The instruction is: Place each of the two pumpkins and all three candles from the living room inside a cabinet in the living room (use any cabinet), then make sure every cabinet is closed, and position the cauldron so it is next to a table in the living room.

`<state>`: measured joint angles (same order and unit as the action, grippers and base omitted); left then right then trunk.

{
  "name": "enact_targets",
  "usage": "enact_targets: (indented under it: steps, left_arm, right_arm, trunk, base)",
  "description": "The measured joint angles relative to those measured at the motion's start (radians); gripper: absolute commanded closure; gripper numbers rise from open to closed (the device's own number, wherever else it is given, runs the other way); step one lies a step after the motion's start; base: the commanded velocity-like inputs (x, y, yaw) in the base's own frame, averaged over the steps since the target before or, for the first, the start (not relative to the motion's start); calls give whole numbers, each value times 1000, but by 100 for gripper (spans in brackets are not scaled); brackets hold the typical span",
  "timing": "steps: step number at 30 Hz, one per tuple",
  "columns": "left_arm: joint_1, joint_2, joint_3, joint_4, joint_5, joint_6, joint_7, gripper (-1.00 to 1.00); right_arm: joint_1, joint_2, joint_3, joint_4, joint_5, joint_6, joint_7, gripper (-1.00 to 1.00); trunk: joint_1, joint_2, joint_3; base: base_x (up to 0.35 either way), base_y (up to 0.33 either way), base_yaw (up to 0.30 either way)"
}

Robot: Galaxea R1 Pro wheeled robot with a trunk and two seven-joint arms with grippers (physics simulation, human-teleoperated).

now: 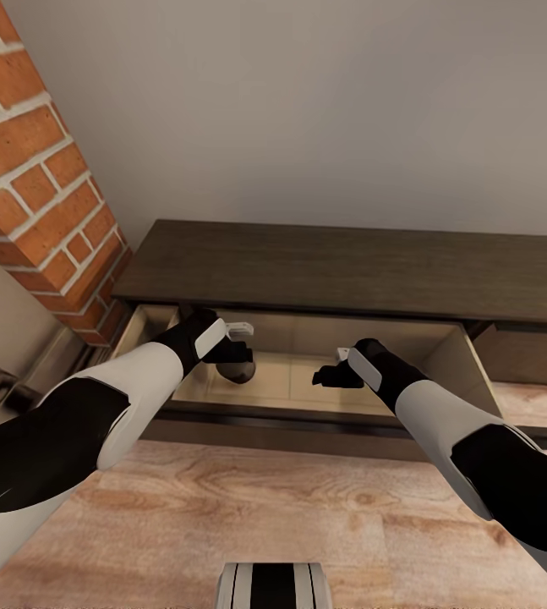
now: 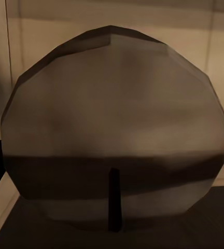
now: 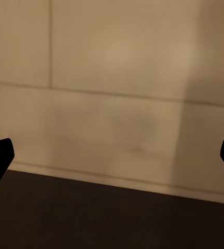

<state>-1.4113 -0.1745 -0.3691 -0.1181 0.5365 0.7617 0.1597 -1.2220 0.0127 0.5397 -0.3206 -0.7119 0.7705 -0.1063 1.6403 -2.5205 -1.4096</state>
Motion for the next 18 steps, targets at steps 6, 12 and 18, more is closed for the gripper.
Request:
enact_targets:
  steps: [6,12,18]
  left_arm:
    - [4,0,-1,0,-1,1,0,100]
    - [6,0,0,0,0,0,0,100]
    - [16,0,0,-1,-2,0,0,100]
  right_arm:
    - [0,2,0,0,0,0,0,-100]
    - [0,3,0,0,0,0,0,-100]
    - [0,5,0,0,-1,0,0,-100]
  trunk:
    - [0,0,-6]
    - [0,0,-7]
    - [0,0,-7]
  base:
    - [67,-31,0]
    - [121,-69,0]
    - [9,-6,0]
